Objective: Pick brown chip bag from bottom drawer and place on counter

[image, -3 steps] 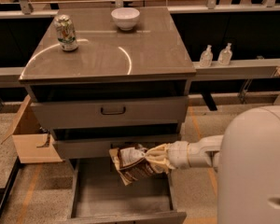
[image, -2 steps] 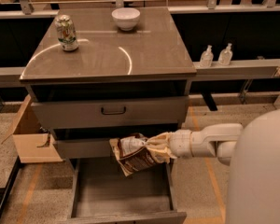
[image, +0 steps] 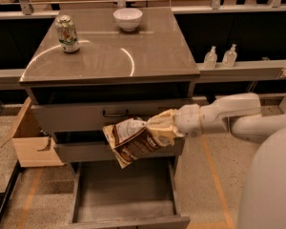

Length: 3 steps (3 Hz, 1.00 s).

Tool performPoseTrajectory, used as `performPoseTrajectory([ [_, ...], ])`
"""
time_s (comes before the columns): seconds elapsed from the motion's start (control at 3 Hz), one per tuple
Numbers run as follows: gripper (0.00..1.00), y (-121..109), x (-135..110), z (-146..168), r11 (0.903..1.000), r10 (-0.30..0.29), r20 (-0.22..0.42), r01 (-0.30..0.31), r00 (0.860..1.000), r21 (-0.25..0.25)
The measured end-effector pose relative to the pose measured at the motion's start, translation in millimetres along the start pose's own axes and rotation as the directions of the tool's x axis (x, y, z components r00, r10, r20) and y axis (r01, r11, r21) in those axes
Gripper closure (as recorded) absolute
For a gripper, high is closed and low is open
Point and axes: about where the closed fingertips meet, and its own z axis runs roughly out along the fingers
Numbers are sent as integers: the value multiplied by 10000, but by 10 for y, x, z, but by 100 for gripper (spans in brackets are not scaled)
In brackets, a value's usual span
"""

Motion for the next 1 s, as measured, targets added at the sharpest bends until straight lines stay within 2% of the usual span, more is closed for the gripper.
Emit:
performPoseTrajectory([
  [0.33,100,20,-34,6,9973,733,84,-733,9973,-102],
  [0.67,100,19,-32,10,9973,729,78,-728,9973,-99],
  [1.0,100,-33,-104,-21,9968,787,530,-779,9955,-167],
])
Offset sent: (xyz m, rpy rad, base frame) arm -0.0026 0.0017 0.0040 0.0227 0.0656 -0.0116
